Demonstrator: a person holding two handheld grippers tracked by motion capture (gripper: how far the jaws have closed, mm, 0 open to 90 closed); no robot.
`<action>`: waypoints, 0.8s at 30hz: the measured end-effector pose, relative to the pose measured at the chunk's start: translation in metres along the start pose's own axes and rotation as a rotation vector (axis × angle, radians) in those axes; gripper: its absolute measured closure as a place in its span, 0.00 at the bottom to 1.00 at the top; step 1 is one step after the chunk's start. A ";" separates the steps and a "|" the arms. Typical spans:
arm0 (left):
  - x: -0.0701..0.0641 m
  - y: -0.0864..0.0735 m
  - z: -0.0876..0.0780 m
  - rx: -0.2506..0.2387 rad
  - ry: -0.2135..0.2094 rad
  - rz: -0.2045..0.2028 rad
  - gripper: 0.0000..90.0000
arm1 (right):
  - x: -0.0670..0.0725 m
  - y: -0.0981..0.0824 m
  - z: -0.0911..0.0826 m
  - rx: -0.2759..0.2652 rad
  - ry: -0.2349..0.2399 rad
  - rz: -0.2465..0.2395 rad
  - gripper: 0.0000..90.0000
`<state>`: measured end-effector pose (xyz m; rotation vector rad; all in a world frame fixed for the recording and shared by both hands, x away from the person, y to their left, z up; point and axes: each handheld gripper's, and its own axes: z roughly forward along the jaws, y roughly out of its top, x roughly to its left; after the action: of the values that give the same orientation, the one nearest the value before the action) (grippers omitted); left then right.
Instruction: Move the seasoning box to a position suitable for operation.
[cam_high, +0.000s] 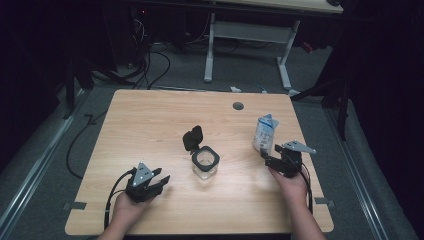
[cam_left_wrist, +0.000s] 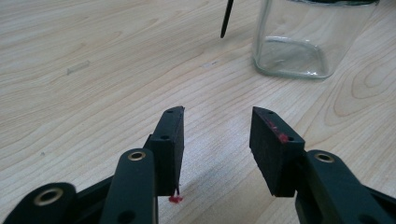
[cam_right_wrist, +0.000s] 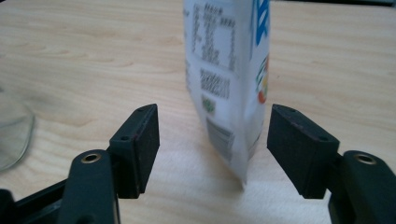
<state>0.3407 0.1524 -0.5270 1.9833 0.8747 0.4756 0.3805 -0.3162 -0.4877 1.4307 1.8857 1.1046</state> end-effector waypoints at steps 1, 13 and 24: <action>0.000 0.000 0.000 0.000 0.000 0.000 0.61 | -0.001 0.001 0.000 -0.008 -0.003 0.001 0.42; 0.000 -0.001 0.001 0.005 0.003 0.001 0.61 | -0.008 0.013 0.016 -0.004 -0.046 -0.038 0.53; 0.001 -0.002 0.001 0.007 0.006 -0.002 0.61 | -0.010 0.015 0.021 -0.030 -0.035 -0.069 0.71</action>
<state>0.3409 0.1537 -0.5295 1.9884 0.8837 0.4785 0.4085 -0.3180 -0.4868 1.3494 1.8727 1.0640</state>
